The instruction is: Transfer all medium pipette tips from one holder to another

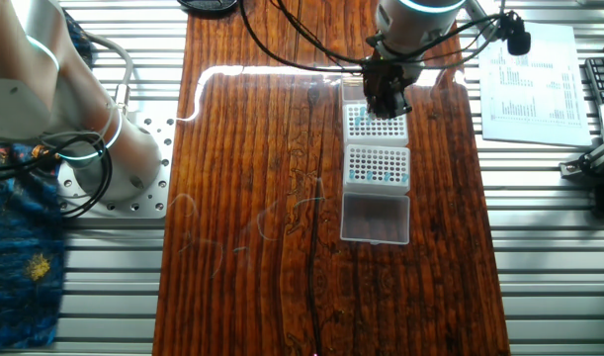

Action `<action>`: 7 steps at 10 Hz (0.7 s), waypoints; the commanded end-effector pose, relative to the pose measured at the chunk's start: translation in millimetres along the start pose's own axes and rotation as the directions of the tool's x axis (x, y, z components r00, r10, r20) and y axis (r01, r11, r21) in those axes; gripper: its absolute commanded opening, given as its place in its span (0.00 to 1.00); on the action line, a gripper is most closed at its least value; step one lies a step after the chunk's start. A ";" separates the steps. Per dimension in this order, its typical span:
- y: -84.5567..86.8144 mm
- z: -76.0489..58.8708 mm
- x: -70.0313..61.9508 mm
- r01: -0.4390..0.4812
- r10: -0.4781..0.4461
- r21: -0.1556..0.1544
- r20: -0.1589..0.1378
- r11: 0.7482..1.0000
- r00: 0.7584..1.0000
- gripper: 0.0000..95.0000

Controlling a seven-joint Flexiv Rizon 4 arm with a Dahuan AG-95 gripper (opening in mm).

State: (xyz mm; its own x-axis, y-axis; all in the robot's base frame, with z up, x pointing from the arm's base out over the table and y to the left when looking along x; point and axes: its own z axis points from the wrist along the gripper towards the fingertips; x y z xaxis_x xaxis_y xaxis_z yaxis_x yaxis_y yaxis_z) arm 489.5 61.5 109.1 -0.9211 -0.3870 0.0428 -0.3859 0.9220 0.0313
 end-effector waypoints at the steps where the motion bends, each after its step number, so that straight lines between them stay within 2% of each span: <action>1: 0.4 -11.7 -3.6 0.000 0.000 -0.002 -0.008 1.000 1.000 0.00; 4: -1.8 -26.1 -8.0 0.002 -0.002 -0.005 -0.015 1.000 1.000 0.00; 5: -8.0 -37.7 -9.2 0.020 -0.020 -0.007 -0.027 1.000 0.999 0.00; 6: -13.3 -43.1 -9.8 0.035 -0.035 -0.005 -0.037 0.999 0.999 0.00; 7: -27.2 -51.3 -8.8 0.065 -0.065 -0.010 -0.045 0.998 0.997 0.00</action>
State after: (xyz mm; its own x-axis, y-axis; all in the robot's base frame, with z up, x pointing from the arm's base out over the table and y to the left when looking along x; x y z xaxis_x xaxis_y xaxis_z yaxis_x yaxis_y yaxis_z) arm 507.8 42.5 157.6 -0.8969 -0.4346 0.0815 -0.4325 0.9006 0.0431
